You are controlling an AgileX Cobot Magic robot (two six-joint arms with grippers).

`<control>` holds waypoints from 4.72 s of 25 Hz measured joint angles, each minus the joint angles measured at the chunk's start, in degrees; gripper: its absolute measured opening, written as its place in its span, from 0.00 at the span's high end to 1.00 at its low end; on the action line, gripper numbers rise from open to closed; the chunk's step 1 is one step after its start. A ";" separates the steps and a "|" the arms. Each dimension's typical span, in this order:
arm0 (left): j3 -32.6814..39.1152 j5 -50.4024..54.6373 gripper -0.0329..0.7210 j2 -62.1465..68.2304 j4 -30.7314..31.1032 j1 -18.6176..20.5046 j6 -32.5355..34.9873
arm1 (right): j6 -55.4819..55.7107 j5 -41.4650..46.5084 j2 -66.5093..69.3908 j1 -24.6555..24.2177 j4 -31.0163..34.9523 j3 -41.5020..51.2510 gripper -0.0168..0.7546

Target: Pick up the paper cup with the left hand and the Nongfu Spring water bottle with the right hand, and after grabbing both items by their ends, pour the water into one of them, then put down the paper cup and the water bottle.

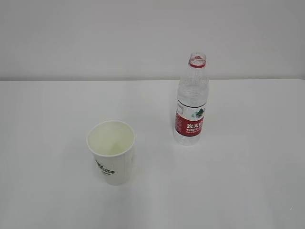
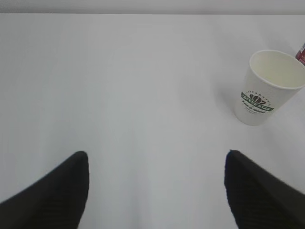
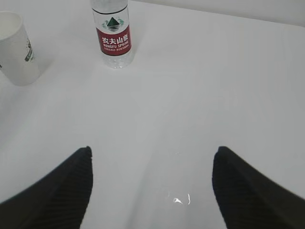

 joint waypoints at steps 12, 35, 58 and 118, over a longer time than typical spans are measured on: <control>0.00 0.00 0.13 0.00 0.00 0.00 0.00 | 0.00 0.00 0.00 0.00 0.00 0.00 0.22; 0.00 0.00 0.18 0.00 0.00 0.00 0.00 | 0.00 0.00 0.00 0.00 0.00 0.00 0.22; 0.00 0.00 0.21 0.00 0.00 0.00 0.00 | 0.00 0.00 0.00 0.00 0.21 0.00 0.22; -3.10 -42.04 0.21 26.14 2.53 0.00 4.61 | -10.62 -44.95 20.05 0.00 2.62 -1.50 0.22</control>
